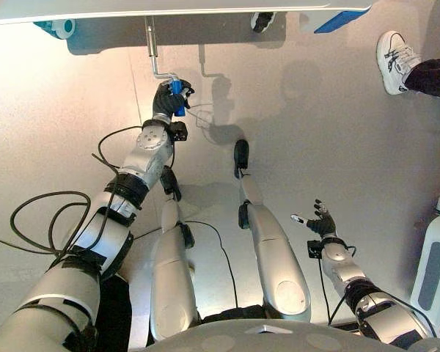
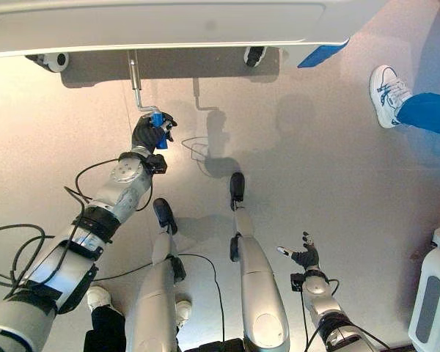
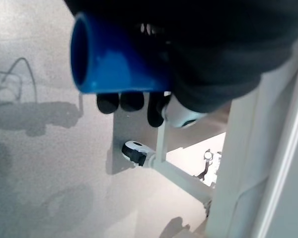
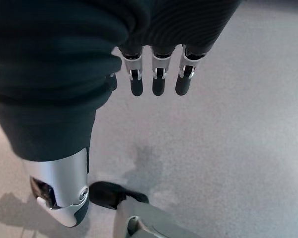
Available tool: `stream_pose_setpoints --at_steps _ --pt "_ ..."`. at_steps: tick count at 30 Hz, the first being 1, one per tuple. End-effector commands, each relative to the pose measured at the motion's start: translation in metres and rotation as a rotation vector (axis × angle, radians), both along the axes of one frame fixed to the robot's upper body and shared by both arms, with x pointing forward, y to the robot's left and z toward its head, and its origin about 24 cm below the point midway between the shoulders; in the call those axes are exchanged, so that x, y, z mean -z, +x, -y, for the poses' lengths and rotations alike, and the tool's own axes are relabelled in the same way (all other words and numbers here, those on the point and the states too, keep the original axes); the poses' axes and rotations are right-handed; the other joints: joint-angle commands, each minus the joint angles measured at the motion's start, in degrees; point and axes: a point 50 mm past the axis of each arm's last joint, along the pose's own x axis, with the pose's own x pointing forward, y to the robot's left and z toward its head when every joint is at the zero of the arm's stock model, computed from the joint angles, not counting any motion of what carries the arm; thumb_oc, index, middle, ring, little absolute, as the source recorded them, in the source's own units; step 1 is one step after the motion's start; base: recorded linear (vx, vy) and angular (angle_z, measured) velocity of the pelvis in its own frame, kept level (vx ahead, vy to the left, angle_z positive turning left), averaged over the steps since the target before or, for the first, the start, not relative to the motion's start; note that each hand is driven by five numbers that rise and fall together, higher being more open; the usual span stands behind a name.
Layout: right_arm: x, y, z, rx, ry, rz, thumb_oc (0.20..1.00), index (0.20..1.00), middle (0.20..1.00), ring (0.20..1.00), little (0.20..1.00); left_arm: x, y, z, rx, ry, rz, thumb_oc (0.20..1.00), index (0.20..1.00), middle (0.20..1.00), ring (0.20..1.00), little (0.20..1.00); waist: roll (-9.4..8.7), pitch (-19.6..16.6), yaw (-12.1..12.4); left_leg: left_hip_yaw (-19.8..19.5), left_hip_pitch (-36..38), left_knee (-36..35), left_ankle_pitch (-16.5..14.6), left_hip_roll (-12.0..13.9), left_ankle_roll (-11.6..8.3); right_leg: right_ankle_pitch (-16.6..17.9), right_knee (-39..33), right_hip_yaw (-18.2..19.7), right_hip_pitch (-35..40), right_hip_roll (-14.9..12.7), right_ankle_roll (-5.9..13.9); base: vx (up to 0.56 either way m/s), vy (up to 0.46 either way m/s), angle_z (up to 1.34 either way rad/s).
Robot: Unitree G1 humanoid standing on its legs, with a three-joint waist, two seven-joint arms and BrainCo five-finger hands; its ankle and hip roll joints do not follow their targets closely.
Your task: Raise the hospital bed
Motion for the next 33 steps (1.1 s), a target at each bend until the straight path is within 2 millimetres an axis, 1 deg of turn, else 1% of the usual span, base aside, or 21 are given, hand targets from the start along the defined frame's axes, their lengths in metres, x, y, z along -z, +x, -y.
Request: stream_pose_setpoints --at_steps 1,6,7,8,9,11,13,14,17,18,19,20,22,23,27,28,29,33 --pt "0.013 -0.022 0.015 0.092 0.015 -0.073 1.0 1.0 1.0 1.0 1.0 -0.065 -0.008 -0.041 -0.094 -0.043 0.294 0.2 0.2 0.2 0.2 0.2 -1.01 -1.0 1.2 0.0 2.0 0.1 -2.9 -3.2 2.05 -3.0 0.2 0.2 4.7 -1.8 8.5 0.0 0.02 0.03" --pt "0.014 -0.024 0.017 0.102 0.012 -0.087 1.0 1.0 1.0 1.0 1.0 -0.062 -0.012 -0.047 -0.1 -0.054 0.297 0.2 0.2 0.2 0.2 0.2 -1.22 -1.2 1.9 -0.5 2.1 0.1 -2.8 -3.5 2.19 -3.1 0.2 -0.3 5.3 -2.1 8.52 0.0 0.032 0.09" --pt "0.015 -0.026 0.019 0.11 0.01 -0.096 1.0 1.0 1.0 1.0 1.0 -0.062 -0.014 -0.051 -0.109 -0.057 0.3 0.2 0.2 0.2 0.2 0.2 -1.38 -1.3 2.2 -0.8 2.0 0.1 -2.8 -3.6 2.22 -3.1 0.2 -0.4 5.6 -2.2 8.52 0.0 0.015 0.1" --pt "0.015 -0.026 0.019 0.109 0.01 -0.096 1.0 1.0 1.0 1.0 1.0 -0.062 -0.015 -0.051 -0.11 -0.057 0.3 0.2 0.2 0.2 0.2 0.2 -1.38 -1.3 2.1 -0.9 2.0 0.1 -2.8 -3.6 2.22 -3.1 0.2 -0.4 5.6 -2.2 8.52 0.01 0.046 0.13" --pt "0.017 -0.027 0.02 0.113 0.012 -0.105 1.0 1.0 1.0 1.0 1.0 -0.062 -0.015 -0.057 -0.123 -0.052 0.299 0.2 0.2 0.2 0.2 0.2 -1.5 -1.5 2.3 -1.1 2.0 0.1 -2.7 -3.7 2.29 -3.2 0.2 -0.6 5.7 -2.3 8.59 0.01 0.031 0.1" --pt "0.017 -0.028 0.019 0.114 0.014 -0.109 1.0 1.0 1.0 1.0 1.0 -0.063 -0.016 -0.06 -0.131 -0.048 0.302 0.2 0.2 0.2 0.2 0.2 -1.65 -1.6 2.5 -1.2 2.0 0.1 -2.7 -3.7 2.36 -3.3 0.2 -0.7 5.8 -2.3 8.62 0.01 0.033 0.1" --pt "0.02 -0.031 0.021 0.118 0.01 -0.127 1.0 1.0 1.0 1.0 1.0 -0.064 -0.017 -0.072 -0.162 -0.039 0.298 0.2 0.2 0.2 0.2 0.2 -2.0 -1.8 2.8 -1.4 2.0 0.1 -2.7 -3.7 2.54 -3.3 0.2 -1.0 6.1 -2.3 8.76 0.02 0.044 0.06" --pt "0.02 -0.031 0.021 0.118 0.01 -0.127 1.0 1.0 1.0 1.0 1.0 -0.064 -0.017 -0.072 -0.162 -0.039 0.298 0.2 0.2 0.2 0.2 0.2 -2.0 -1.8 2.8 -1.4 2.0 0.1 -2.7 -3.7 2.54 -3.3 0.2 -1.0 6.1 -2.3 8.76 0.02 0.043 0.05" --pt "0.02 -0.031 0.022 0.116 0.006 -0.132 1.0 1.0 1.0 1.0 1.0 -0.065 -0.018 -0.084 -0.198 -0.037 0.287 0.2 0.2 0.2 0.2 0.2 -2.31 -2.0 3.1 -1.7 2.0 0.1 -2.7 -3.8 2.65 -3.4 0.2 -1.2 6.3 -2.4 8.94 0.02 0.035 0.05" --pt "0.02 -0.032 0.024 0.118 0.002 -0.136 1.0 1.0 1.0 1.0 1.0 -0.065 -0.018 -0.095 -0.231 -0.026 0.275 0.2 0.2 0.2 0.2 0.2 -2.45 -2.2 3.4 -1.8 2.0 0.1 -2.7 -3.9 2.73 -3.4 0.2 -1.4 6.5 -2.5 9.06 0.02 0.046 0.02" --pt "0.02 -0.032 0.023 0.118 0.002 -0.136 1.0 1.0 1.0 1.0 1.0 -0.065 -0.018 -0.095 -0.23 -0.026 0.275 0.2 0.2 0.2 0.2 0.2 -2.45 -2.2 3.3 -1.9 2.0 0.1 -2.7 -3.9 2.73 -3.4 0.2 -1.4 6.5 -2.5 9.06 0.03 0.066 0.01" --pt "0.02 -0.032 0.024 0.116 0.0 -0.139 1.0 1.0 1.0 1.0 1.0 -0.067 -0.017 -0.104 -0.264 -0.008 0.262 0.2 0.2 0.2 0.2 0.2 -2.53 -2.3 3.5 -2.0 1.8 0.1 -2.7 -4.0 2.8 -3.5 0.2 -1.4 6.5 -2.6 9.1 0.02 0.052 0.0" --pt "0.02 -0.032 0.024 0.114 0.0 -0.141 1.0 1.0 1.0 1.0 1.0 -0.069 -0.016 -0.108 -0.278 -0.006 0.259 0.2 0.2 0.2 0.2 0.2 -2.53 -2.4 3.7 -2.0 1.7 0.1 -2.7 -4.1 2.84 -3.5 0.2 -1.4 6.6 -2.7 9.18 0.03 0.05 0.0" --pt "0.02 -0.031 0.023 0.109 0.0 -0.142 1.0 1.0 1.0 1.0 1.0 -0.07 -0.017 -0.118 -0.31 -0.003 0.249 0.2 0.2 0.2 0.2 0.2 -2.66 -2.5 3.8 -2.1 1.6 0.1 -2.7 -4.1 2.94 -3.5 0.2 -1.7 6.6 -2.8 9.3 0.03 0.05 0.0" --pt "0.019 -0.03 0.023 0.106 0.002 -0.138 1.0 1.0 1.0 1.0 1.0 -0.064 -0.018 -0.136 -0.374 0.008 0.202 0.2 0.2 0.2 0.2 0.2 -3.03 -2.6 4.0 -2.2 1.1 0.1 -2.9 -4.3 3.1 -3.5 0.2 -1.8 6.5 -3.0 9.48 0.04 0.045 0.01" --pt "0.019 -0.029 0.022 0.102 0.003 -0.135 1.0 1.0 1.0 1.0 1.0 -0.064 -0.019 -0.143 -0.4 0.019 0.194 0.2 0.2 0.2 0.2 0.2 -3.24 -2.6 4.0 -2.0 0.9 0.1 -2.8 -4.2 3.13 -3.5 0.2 -1.8 6.3 -3.0 9.53 0.0 0.0 0.0" --pt "0.019 -0.029 0.022 0.102 0.003 -0.135 1.0 1.0 1.0 1.0 1.0 -0.065 -0.019 -0.143 -0.4 0.019 0.194 0.2 0.2 0.2 0.2 0.2 -3.25 -2.6 4.0 -2.0 0.9 0.1 -2.8 -4.2 3.13 -3.5 0.2 -1.8 6.3 -3.0 9.53 0.02 0.024 0.04" --pt "0.019 -0.027 0.021 0.098 0.005 -0.131 1.0 1.0 1.0 1.0 1.0 -0.064 -0.022 -0.162 -0.472 0.043 0.151 0.2 0.2 0.2 0.2 0.2 -3.8 -2.4 4.0 -2.1 0.3 0.1 -2.8 -4.2 3.27 -3.5 0.2 -1.9 5.9 -3.1 9.68 0.03 0.035 0.04"
